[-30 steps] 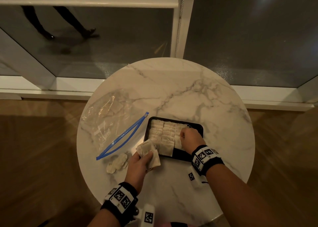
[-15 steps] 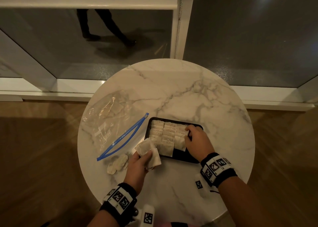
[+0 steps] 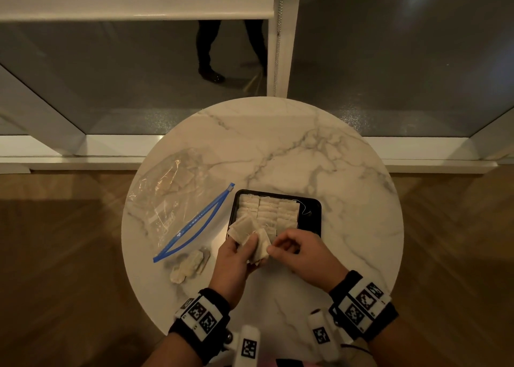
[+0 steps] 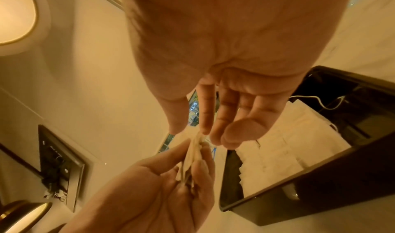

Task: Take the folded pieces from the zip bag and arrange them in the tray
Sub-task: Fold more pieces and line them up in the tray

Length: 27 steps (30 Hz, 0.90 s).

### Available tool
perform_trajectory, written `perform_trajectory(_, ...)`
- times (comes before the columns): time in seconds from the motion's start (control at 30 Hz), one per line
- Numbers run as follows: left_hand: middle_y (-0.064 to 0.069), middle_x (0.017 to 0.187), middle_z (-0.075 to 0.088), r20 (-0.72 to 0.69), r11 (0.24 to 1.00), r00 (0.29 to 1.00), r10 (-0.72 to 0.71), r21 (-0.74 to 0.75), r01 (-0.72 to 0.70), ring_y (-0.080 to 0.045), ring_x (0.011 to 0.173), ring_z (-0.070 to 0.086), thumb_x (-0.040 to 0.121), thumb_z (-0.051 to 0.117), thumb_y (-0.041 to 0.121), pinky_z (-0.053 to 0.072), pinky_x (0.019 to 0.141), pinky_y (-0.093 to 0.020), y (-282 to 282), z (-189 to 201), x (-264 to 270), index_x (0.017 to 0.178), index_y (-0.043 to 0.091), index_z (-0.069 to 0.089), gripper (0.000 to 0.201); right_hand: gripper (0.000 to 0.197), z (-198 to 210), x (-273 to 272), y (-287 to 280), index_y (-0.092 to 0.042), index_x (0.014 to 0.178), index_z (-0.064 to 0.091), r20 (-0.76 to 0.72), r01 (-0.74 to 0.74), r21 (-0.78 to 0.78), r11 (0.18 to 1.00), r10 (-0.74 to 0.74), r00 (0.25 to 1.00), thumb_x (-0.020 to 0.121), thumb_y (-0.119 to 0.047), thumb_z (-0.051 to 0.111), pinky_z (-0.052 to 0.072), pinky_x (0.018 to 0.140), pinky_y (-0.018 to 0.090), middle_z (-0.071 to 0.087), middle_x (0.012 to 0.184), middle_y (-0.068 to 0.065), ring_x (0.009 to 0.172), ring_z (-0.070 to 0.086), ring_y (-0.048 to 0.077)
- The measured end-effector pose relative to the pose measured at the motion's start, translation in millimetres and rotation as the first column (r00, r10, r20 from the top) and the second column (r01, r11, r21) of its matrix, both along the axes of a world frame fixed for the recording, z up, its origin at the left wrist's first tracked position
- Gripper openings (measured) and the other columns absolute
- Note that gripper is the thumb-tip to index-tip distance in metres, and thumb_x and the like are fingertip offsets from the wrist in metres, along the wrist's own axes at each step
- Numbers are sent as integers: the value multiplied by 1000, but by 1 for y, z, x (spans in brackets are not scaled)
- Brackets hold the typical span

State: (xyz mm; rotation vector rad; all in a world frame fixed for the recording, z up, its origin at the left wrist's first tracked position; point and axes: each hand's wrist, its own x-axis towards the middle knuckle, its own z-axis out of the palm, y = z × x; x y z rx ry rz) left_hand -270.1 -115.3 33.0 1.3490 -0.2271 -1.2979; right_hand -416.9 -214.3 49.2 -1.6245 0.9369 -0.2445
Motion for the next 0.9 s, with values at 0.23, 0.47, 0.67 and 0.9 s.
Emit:
perform_trajectory(0.23, -8, 118, 73, -1, 1000, 1000, -4, -12, 4, -24, 105, 71, 100, 55, 13, 57, 75, -30, -1, 4, -5, 130, 16, 59, 30, 9, -2, 5, 6, -21, 80, 69, 6, 75, -3, 997, -75, 997, 85, -26, 75, 45, 55, 14, 64, 65, -9, 58, 56, -1)
perform_trajectory(0.47, -8, 121, 72, -48, 1000, 999, 3, 26, -2, -27, 113, 68, 102, 52, 18, 55, 87, -40, 3, 0, -7, 132, 17, 61, 31, 12, -8, -2, 9, -24, 75, 69, 26, 110, 38, 993, -111, 993, 84, -20, 75, 48, 56, 20, 66, 67, -7, 57, 57, 1)
perform_trajectory(0.67, -11, 120, 73, -90, 998, 995, 40, 50, -35, -29, 110, 69, 104, 49, 20, 56, 91, -45, 4, -2, -6, 130, 13, 62, 29, 19, -10, -8, 10, -21, 72, 66, 65, 204, 155, 967, -216, 974, 85, -8, 72, 56, 57, 33, 65, 69, 9, 60, 60, 17)
perform_trajectory(0.9, -11, 116, 74, 10, 999, 999, -34, 37, 33, -26, 105, 71, 104, 50, 15, 59, 78, -35, 6, -1, -7, 130, 10, 61, 29, 11, -6, -8, 16, -13, 101, 68, 73, 160, 272, 949, -186, 980, 90, -12, 69, 59, 65, 30, 75, 86, 5, 78, 73, 19)
